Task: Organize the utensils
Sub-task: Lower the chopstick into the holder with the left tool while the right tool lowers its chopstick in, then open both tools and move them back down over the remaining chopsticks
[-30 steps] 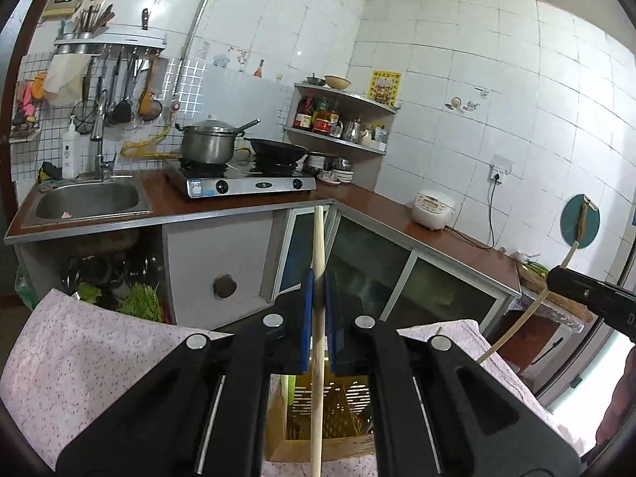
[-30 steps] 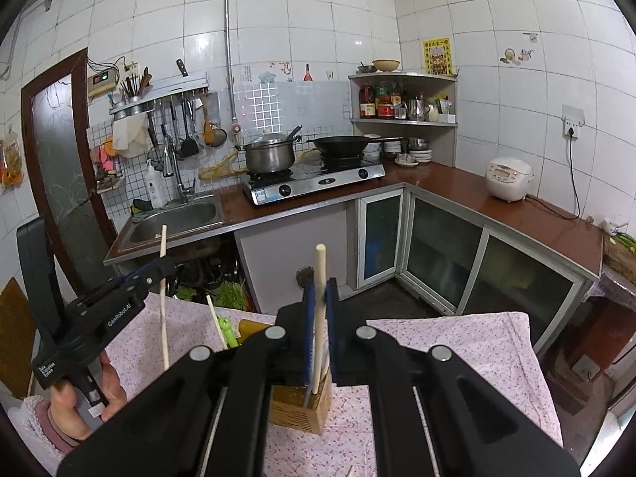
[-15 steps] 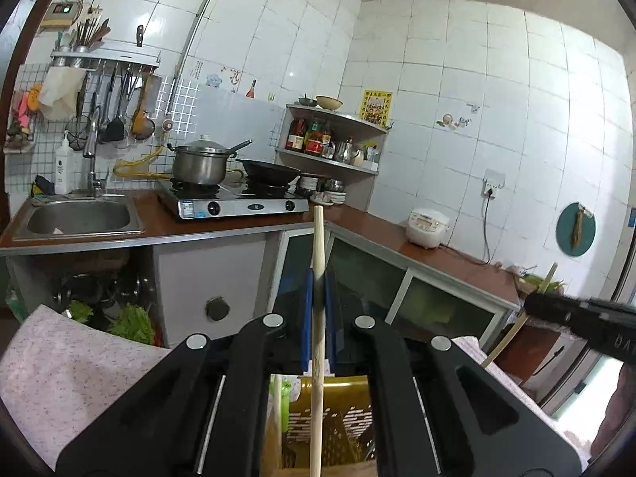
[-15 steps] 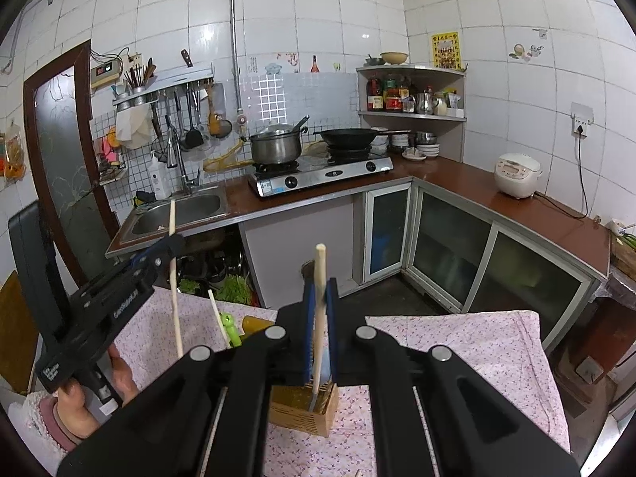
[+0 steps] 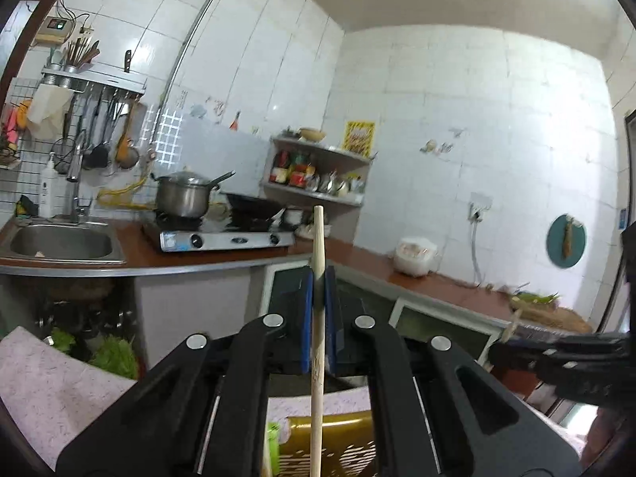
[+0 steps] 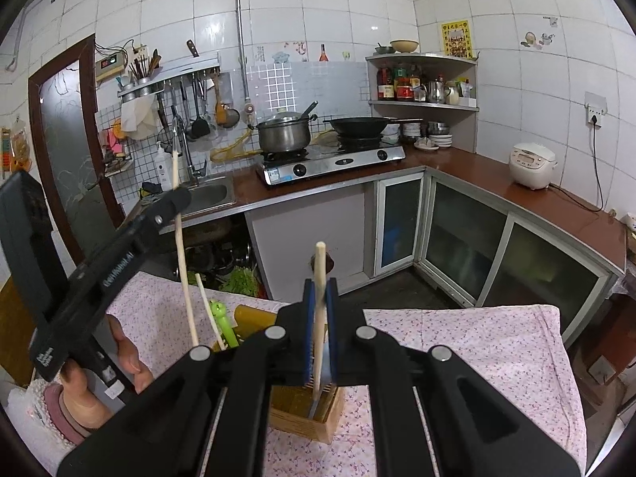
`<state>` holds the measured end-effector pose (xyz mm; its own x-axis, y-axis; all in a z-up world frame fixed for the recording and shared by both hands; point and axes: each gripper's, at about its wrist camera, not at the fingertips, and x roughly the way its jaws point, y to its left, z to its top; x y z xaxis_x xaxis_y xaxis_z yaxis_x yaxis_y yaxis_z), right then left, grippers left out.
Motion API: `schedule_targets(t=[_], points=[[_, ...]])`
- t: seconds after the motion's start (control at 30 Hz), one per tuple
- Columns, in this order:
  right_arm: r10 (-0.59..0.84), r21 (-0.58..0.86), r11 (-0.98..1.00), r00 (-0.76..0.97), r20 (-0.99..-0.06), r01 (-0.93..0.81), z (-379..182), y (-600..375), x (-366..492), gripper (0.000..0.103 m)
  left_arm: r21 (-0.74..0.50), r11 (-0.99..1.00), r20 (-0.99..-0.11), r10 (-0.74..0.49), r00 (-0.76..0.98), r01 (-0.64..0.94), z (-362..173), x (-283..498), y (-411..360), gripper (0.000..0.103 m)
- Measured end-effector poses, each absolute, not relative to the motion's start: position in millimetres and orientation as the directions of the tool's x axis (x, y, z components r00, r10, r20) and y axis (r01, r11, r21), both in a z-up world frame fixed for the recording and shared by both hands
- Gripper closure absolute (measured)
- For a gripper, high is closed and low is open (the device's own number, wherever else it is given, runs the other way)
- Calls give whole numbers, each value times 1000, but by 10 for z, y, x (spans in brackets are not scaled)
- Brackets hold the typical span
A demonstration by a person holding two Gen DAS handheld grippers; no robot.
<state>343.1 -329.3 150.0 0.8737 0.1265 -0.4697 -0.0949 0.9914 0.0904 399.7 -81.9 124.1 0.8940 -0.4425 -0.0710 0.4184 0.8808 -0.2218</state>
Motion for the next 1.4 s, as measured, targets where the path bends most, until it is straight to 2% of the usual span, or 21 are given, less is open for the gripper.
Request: schedule_targets(t=[0.17, 0.4, 0.63, 0.83, 1.03, 1.27, 1.3, 1.33, 1.37, 1.4], points=[[134, 91, 991, 868, -478, -103, 1422, -3282, 3448, 97, -176, 903, 4, -397, 918, 391, 1213, 3926, -851, 99], [138, 85, 990, 860, -491, -111, 1335, -3258, 3428, 97, -87, 934, 22, -347, 937, 348, 1046, 3879, -962, 99], [131, 82, 991, 846, -516, -103, 1252, -3230, 3449, 97, -81, 921, -46, -385, 922, 381, 872, 3866, -979, 99], [123, 83, 992, 814, -568, -92, 1047, -3220, 3515, 97, -142, 910, -154, -409, 899, 389, 639, 3914, -874, 99], [136, 111, 990, 777, -615, -85, 862, -3215, 3709, 97, -109, 921, -242, -390, 888, 375, 575, 3887, -871, 99], [115, 115, 992, 769, -628, -55, 729, -3239, 3823, 96, -200, 918, -330, -391, 859, 341, 639, 3792, -704, 98], [124, 128, 990, 768, -629, -54, 722, -3257, 3816, 95, -219, 920, -345, -383, 857, 324, 643, 3777, -655, 92], [132, 140, 989, 766, -630, -55, 724, -3279, 3808, 88, -236, 920, -359, -383, 851, 314, 645, 3774, -619, 78], [137, 149, 987, 766, -628, -54, 744, -3308, 3777, 65, -264, 917, -377, -385, 843, 300, 648, 3764, -554, 68], [139, 152, 987, 772, -620, -55, 768, -3325, 3734, 50, -281, 917, -393, -379, 838, 283, 659, 3739, -484, 52]])
